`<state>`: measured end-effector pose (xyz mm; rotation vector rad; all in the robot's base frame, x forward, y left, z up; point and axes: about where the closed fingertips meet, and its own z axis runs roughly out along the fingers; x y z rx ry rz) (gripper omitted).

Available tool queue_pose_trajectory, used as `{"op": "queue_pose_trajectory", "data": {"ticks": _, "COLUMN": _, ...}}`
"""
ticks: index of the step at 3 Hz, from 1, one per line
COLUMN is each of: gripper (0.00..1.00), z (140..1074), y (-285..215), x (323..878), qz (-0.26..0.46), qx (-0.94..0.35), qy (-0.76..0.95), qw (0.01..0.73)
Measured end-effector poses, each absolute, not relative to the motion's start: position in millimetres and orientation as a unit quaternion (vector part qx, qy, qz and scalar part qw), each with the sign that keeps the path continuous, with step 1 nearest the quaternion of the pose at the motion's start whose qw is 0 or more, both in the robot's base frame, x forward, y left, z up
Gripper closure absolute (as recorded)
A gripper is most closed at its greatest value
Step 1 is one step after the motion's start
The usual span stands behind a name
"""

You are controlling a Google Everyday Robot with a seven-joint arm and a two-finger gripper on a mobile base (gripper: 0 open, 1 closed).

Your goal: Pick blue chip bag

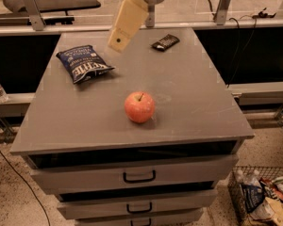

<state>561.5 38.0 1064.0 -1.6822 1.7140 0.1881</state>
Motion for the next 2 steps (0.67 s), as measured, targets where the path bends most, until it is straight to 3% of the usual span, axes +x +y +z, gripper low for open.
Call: {"op": "queue_pose_trajectory", "data": {"ticks": 2, "gripper": 0.00, "z": 990, "y": 129, "x": 596, "qz": 0.124, "qx": -0.621, "qy": 0.690, "qw": 0.351}}
